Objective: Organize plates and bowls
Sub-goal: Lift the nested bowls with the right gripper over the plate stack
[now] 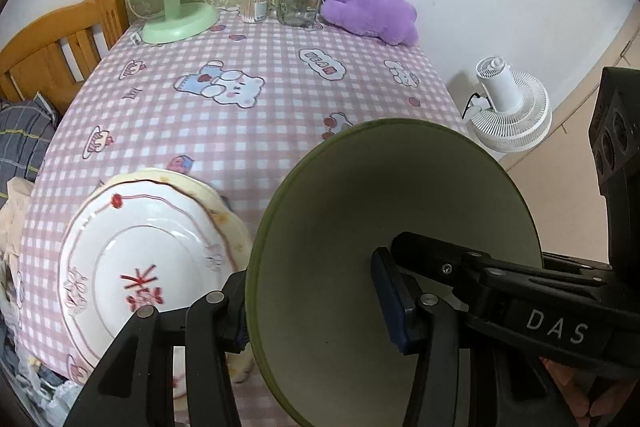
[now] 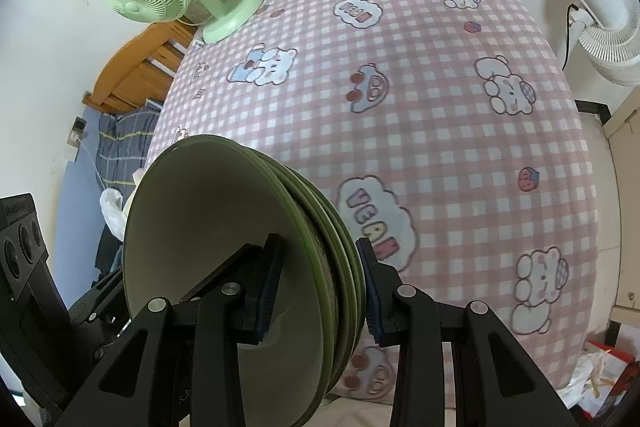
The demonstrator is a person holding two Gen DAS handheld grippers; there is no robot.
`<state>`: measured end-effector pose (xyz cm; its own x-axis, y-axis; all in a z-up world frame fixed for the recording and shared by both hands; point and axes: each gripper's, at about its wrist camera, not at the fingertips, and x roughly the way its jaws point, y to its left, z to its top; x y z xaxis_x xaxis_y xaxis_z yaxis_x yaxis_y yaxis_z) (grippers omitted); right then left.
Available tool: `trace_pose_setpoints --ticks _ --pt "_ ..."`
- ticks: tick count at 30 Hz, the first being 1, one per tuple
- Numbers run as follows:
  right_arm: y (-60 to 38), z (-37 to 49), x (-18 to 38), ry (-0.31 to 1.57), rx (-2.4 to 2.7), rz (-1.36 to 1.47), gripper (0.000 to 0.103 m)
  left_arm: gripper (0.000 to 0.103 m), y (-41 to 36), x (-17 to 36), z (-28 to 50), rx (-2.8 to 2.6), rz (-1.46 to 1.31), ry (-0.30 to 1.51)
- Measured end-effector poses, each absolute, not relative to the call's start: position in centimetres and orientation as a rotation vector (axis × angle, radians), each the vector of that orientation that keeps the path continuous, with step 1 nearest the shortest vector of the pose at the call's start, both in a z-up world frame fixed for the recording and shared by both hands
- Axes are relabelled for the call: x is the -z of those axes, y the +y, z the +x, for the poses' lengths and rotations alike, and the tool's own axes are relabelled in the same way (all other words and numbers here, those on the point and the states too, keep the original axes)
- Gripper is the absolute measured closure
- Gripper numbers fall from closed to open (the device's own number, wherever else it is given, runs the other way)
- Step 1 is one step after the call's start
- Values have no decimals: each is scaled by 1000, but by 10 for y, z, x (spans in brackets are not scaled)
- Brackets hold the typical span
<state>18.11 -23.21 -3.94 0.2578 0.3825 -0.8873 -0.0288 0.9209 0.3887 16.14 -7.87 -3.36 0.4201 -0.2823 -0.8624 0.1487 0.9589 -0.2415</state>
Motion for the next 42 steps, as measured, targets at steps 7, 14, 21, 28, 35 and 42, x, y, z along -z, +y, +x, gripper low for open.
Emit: trace_pose_setpoints --ticks 7,14,21,28,35,42 --pt "-192 178 33 1276 -248 340 64 53 -37 29 164 307 -112 1099" --pt "-146 180 34 1271 -224 351 64 53 9 30 169 330 -103 1100" --pt "-108 180 40 1280 -202 361 64 53 46 36 173 348 -100 1117" --pt "-79 182 51 1306 -189 374 64 53 71 45 177 352 -93 1147" --pt "-62 182 68 1360 -167 382 64 54 83 61 180 355 -79 1204" --pt "-59 187 77 1381 -152 378 65 54 84 68 187 364 -77 1220"
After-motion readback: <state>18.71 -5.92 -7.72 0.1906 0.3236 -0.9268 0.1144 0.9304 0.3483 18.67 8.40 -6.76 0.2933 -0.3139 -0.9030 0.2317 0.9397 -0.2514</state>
